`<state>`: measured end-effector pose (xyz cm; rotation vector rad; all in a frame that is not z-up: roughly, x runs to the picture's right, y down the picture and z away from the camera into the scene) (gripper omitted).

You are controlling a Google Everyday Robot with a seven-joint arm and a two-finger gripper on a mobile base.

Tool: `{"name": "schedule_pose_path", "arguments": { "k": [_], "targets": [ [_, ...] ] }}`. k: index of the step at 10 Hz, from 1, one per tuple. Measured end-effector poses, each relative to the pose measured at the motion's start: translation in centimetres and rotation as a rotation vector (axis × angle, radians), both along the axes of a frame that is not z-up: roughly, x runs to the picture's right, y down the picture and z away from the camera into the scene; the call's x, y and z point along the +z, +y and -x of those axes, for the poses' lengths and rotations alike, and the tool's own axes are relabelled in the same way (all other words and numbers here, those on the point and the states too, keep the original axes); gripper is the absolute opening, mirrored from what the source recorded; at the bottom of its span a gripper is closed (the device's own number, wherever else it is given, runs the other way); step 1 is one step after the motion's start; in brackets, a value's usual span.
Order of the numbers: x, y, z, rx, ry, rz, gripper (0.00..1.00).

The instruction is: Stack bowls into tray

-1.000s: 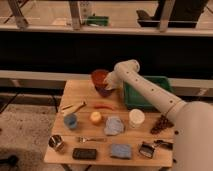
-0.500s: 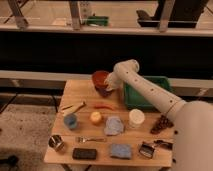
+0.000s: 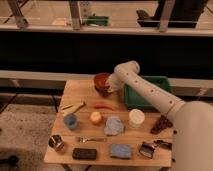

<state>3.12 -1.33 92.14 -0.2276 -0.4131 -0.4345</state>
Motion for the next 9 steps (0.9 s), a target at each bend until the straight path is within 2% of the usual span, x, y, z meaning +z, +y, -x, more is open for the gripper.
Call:
{"name": "schedule_pose_path", "arguments": {
  "k": [5, 9],
  "targets": [
    [1.5, -0.3, 0.7, -0.005, 0.029, -0.059, 0.80],
    [0.9, -1.4, 1.5, -0.006, 0.054, -0.117, 0.80]
  ]
}}
